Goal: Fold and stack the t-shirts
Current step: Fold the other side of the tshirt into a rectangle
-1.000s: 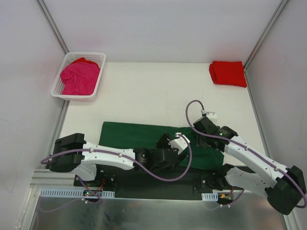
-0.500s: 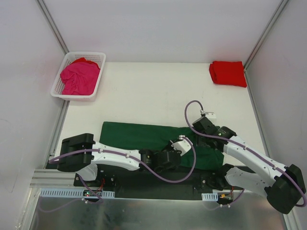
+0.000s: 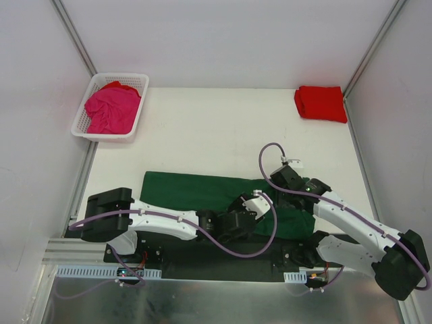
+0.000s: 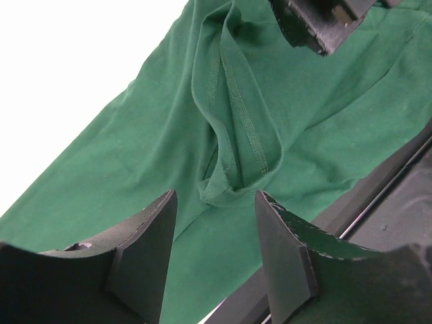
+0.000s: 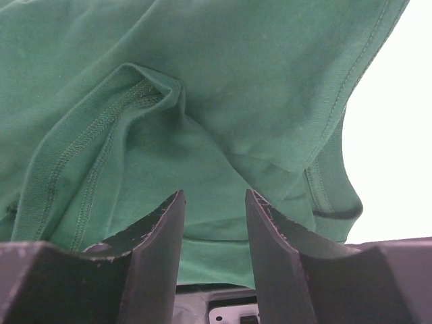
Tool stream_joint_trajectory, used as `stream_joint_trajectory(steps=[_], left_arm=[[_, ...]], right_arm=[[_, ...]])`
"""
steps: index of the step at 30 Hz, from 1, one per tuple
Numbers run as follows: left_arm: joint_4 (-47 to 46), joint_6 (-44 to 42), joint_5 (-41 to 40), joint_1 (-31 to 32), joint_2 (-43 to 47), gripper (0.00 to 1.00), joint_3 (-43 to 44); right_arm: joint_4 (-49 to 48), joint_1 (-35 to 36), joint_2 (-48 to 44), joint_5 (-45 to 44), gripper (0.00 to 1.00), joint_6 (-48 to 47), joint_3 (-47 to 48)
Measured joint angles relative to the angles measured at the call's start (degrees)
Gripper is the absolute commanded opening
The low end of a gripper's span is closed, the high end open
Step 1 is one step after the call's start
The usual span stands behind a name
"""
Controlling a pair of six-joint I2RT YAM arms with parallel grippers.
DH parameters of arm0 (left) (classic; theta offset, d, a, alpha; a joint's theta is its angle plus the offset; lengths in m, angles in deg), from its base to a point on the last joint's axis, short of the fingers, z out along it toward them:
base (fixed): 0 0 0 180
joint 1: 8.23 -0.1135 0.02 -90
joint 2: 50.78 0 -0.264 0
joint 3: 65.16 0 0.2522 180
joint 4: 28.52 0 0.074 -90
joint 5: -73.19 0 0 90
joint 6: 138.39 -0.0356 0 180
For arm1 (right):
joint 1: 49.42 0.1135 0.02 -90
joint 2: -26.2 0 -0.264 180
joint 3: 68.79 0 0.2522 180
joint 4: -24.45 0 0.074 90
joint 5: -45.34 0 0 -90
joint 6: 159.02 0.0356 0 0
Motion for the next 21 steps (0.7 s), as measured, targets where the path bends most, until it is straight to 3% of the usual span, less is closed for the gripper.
stream_joint_trajectory(steps=[9, 21], left_arm=[[-0.2, -0.1, -0.2, 0.0, 0.7, 0.50, 0.1], [-0.9, -0.1, -0.2, 0.0, -2.3, 0.40, 2.8]], right_arm=[[-0.8, 0.0, 0.7, 0.4, 0.44, 0.0, 0.0], [-1.0, 0.0, 0.7, 0.3, 0.44, 0.0, -1.0]])
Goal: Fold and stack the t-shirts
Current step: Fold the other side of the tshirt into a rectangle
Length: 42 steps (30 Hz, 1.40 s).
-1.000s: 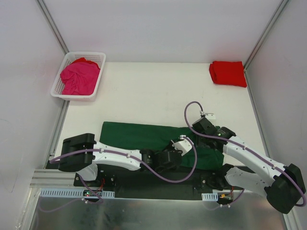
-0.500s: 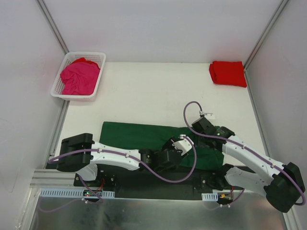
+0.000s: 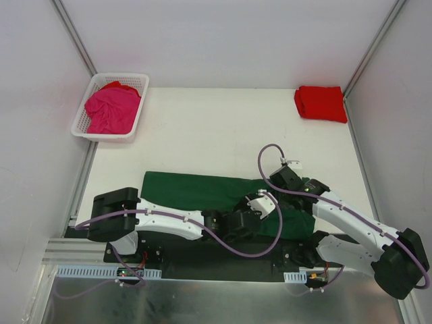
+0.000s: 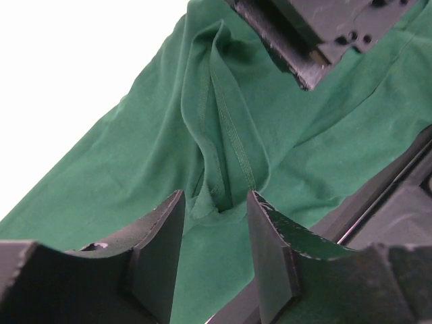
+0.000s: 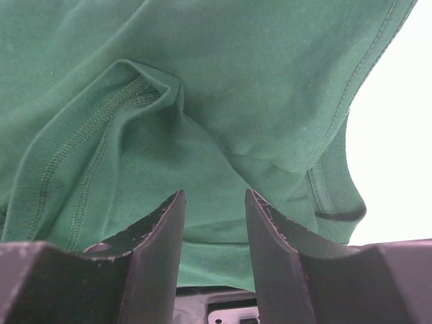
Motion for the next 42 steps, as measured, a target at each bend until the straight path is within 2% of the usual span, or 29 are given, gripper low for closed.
stream_joint_trajectory(steps=[4, 6, 7, 10, 22, 35, 42], left_arm=[[0.0, 0.0, 0.0, 0.0, -1.3, 0.34, 0.0], [0.0, 0.0, 0.1, 0.0, -1.7, 0.28, 0.0], [0.0, 0.1, 0.1, 0.0, -1.9, 0.15, 0.0], [0.0, 0.3, 0.0, 0.0, -2.1, 0.00, 0.0], [-0.3, 0.2, 0.0, -0.6, -2.4, 0.00, 0.0], [-1.2, 0.1, 0.0, -6.2, -2.4, 0.00, -3.9], [-1.7, -0.2, 0.0, -7.2, -2.4, 0.00, -4.8]], right_arm=[[0.0, 0.0, 0.0, 0.0, 0.44, 0.0, 0.0], [0.0, 0.0, 0.0, 0.0, 0.44, 0.0, 0.0], [0.0, 0.0, 0.0, 0.0, 0.44, 0.0, 0.0], [0.0, 0.0, 0.0, 0.0, 0.44, 0.0, 0.0], [0.0, 0.0, 0.0, 0.0, 0.44, 0.0, 0.0], [0.0, 0.0, 0.0, 0.0, 0.44, 0.0, 0.0], [0.0, 0.0, 0.0, 0.0, 0.44, 0.0, 0.0]])
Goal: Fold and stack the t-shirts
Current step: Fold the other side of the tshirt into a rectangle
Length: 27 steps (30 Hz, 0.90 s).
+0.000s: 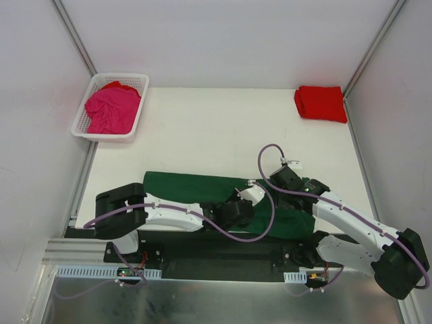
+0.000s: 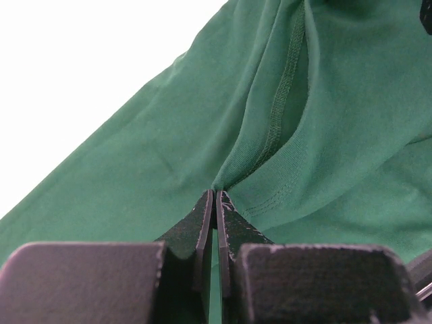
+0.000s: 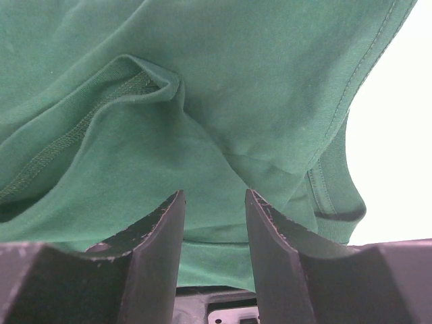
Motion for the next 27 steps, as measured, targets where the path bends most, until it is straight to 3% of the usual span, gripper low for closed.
stream_joint_trajectory(steps=[18, 22, 26, 27], left_arm=[[-0.8, 0.2, 0.0, -1.5, 0.0, 0.02, -3.2], [-0.7, 0.4, -0.1, -1.5, 0.0, 0.19, -4.0], [-0.3, 0.6, -0.3, -1.5, 0.1, 0.73, -4.4], [-0.1, 0.8, -0.4, -1.5, 0.1, 0.80, -4.5]], right_arm=[[0.0, 0.0, 0.1, 0.0, 0.44, 0.0, 0.0], [0.0, 0.0, 0.8, 0.0, 0.44, -0.1, 0.0], [0.0, 0.0, 1.3, 0.0, 0.44, -0.1, 0.1], [0.0, 0.0, 1.3, 0.0, 0.44, -0.1, 0.1]])
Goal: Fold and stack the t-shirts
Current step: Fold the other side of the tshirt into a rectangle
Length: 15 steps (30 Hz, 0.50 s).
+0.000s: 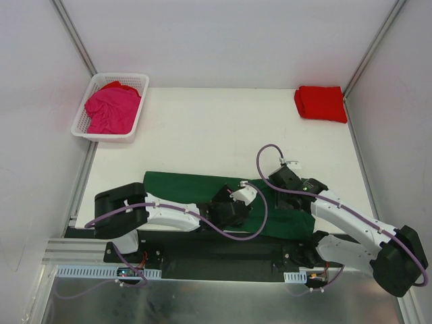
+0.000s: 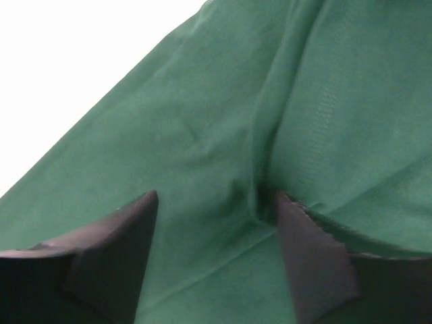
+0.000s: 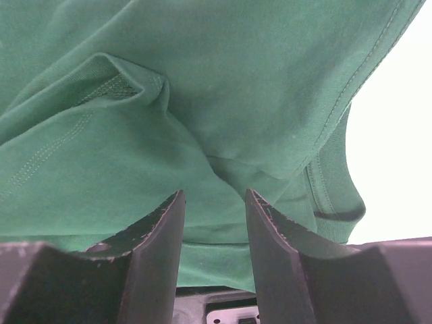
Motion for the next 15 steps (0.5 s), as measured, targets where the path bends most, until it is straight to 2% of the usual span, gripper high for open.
stream_joint_trajectory(steps=[2, 3, 10, 15], left_arm=[[0.5, 0.3, -0.5, 0.0, 0.3, 0.89, 0.0], [0.7, 0.6, -0.7, 0.0, 0.5, 0.98, 0.0], [2.3, 0.8, -2.3, 0.0, 3.0, 0.99, 0.0], [4.4, 0.6, -4.3, 0.0, 9.6, 1.00, -0.5]], right_arm=[[0.0, 0.0, 0.0, 0.0, 0.44, 0.0, 0.0], [0.0, 0.0, 0.0, 0.0, 0.44, 0.0, 0.0], [0.0, 0.0, 0.0, 0.0, 0.45, 0.0, 0.0], [0.2, 0.0, -0.7, 0.0, 0.45, 0.0, 0.0]])
